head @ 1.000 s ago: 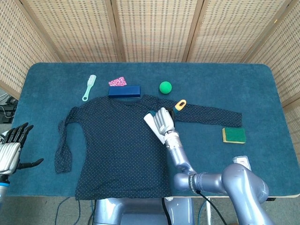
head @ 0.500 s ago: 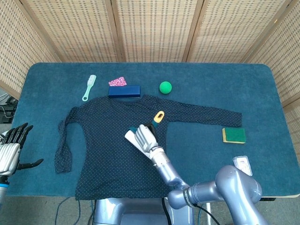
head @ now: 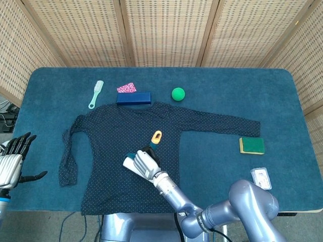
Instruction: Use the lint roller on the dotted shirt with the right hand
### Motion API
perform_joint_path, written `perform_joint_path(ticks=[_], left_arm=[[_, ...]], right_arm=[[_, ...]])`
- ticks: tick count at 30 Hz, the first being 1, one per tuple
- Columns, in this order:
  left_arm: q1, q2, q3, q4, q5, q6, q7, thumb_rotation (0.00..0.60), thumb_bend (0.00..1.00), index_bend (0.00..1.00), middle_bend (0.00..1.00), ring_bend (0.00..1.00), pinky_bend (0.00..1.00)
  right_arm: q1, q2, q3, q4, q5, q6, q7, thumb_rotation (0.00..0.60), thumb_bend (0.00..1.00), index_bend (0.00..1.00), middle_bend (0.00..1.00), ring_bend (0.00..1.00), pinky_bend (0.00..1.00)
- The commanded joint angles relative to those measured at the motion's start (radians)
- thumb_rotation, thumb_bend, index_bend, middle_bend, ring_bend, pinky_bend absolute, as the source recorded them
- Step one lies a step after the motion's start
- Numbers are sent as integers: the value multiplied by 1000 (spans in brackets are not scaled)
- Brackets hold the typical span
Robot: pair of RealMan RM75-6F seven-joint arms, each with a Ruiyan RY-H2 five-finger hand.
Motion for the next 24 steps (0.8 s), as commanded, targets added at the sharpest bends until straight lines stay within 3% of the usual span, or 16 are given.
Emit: perform_joint_path(ticks=[1, 7, 17, 24], left_arm=[[0, 0, -1, 0, -1, 0, -1, 600, 0, 0, 0, 0, 0], [1, 2, -1, 0, -2, 2, -5, 600, 0, 0, 0, 0, 0], [-4, -5, -2, 0, -10, -5, 12, 600, 0, 0, 0, 0, 0], [-6, -11, -3, -1, -19, -10, 30, 600, 0, 0, 0, 0, 0]], right_arm=[[-8, 3, -4, 11, -11, -2, 7, 600, 861, 708, 1000, 1000, 1000], [-38, 29, -5, 86, -15, -3, 33, 600, 860, 706, 1000, 1000, 1000], [-118, 75, 0, 336, 19, -47, 95, 600, 860, 701, 1000, 1000, 1000], [-126, 74, -4, 364, -3, -93, 85, 600, 860, 700, 1000, 1000, 1000]])
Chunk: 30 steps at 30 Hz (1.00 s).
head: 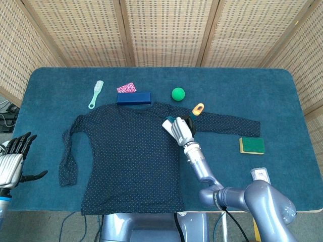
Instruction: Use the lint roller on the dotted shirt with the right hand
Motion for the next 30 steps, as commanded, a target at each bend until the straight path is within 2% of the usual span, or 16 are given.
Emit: perform_joint_path(ticks=[1, 9, 30], left_arm=[[-1, -2, 0, -1, -2, -2, 6, 600, 0, 0, 0, 0, 0], [-2, -1, -1, 3, -4, -3, -2, 600, 0, 0, 0, 0, 0], [-2, -2, 3, 2, 1, -4, 0, 600, 0, 0, 0, 0, 0]], right_arm=[[1, -5, -5, -15, -26, -13, -12, 600, 860, 700, 1000, 1000, 1000], [14, -33, 0, -90, -101, -6, -49, 600, 861, 701, 1000, 1000, 1000], [-23, -73, -86, -281, -345, 43, -135, 600, 860, 699, 1000, 1000, 1000]])
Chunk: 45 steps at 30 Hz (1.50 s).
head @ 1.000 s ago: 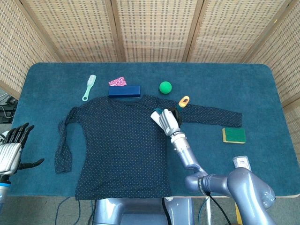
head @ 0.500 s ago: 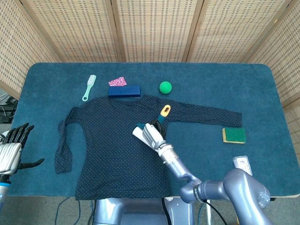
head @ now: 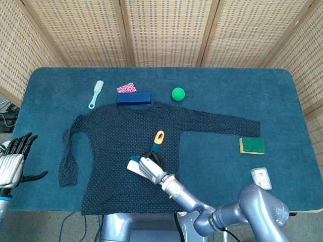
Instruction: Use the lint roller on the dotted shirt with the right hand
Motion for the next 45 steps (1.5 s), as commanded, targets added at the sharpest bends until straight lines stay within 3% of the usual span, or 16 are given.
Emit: perform_joint_path(ticks=[1, 12, 20, 31, 40, 43, 45], left_arm=[[0, 0, 0, 0, 0, 0, 1, 600, 0, 0, 0, 0, 0], [2, 4, -1, -1, 2, 5, -8, 600, 0, 0, 0, 0, 0], [1, 3, -1, 1, 0, 3, -8, 600, 0, 0, 0, 0, 0], [-2, -6, -3, 2, -10, -2, 15, 600, 0, 0, 0, 0, 0], [-4, -9, -3, 3, -14, -6, 23, 600, 0, 0, 0, 0, 0], [-4, -9, -1, 2, -10, -4, 23, 600, 0, 0, 0, 0, 0], [-3, -8, 0, 1, -7, -2, 20, 600, 0, 0, 0, 0, 0]], right_arm=[[-8, -1, -7, -12, -18, -1, -9, 600, 860, 699, 1000, 1000, 1000], [-40, 1, 5, 41, -20, -17, -51, 600, 860, 696, 1000, 1000, 1000], [-72, 8, 73, 195, 25, -31, -14, 600, 860, 689, 1000, 1000, 1000], [-107, -4, 101, 370, 26, -70, 61, 600, 860, 686, 1000, 1000, 1000], [-138, -15, 127, 431, 41, -83, 92, 600, 859, 676, 1000, 1000, 1000], [-150, -16, 138, 430, 34, -69, 123, 600, 791, 501, 1000, 1000, 1000], [-160, -12, 144, 423, 26, -55, 133, 600, 576, 257, 1000, 1000, 1000]])
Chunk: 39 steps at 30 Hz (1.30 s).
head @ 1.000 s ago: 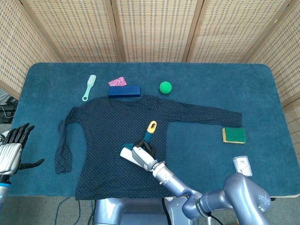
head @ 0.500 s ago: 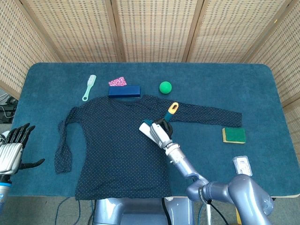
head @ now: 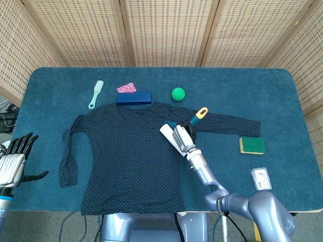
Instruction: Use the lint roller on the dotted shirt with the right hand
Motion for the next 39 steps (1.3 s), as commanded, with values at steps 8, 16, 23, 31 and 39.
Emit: perform_joint_path(ticks=[8, 16, 23, 31, 39], left_arm=[[6, 16, 8, -9, 29, 14, -37, 600, 0, 0, 0, 0, 0], [16, 35, 28, -16, 88, 38, -87, 600, 0, 0, 0, 0, 0], [26, 39, 47, -11, 132, 59, -105, 600, 0, 0, 0, 0, 0], [39, 24, 61, 1, 170, 90, -82, 600, 0, 0, 0, 0, 0], [50, -3, 63, 15, 202, 132, -69, 600, 0, 0, 0, 0, 0]], right_arm=[[-59, 87, 47, -175, -9, 109, -4, 600, 50, 0, 1000, 1000, 1000], [-178, 305, 60, -465, -44, 205, 225, 600, 38, 0, 1000, 1000, 1000], [-334, 493, 58, -658, -80, 263, 659, 600, 0, 0, 760, 844, 818], [-523, 679, -39, -783, -163, 327, 1037, 600, 0, 0, 84, 61, 37], [-614, 702, -94, -749, -239, 369, 1131, 600, 0, 0, 0, 0, 0]])
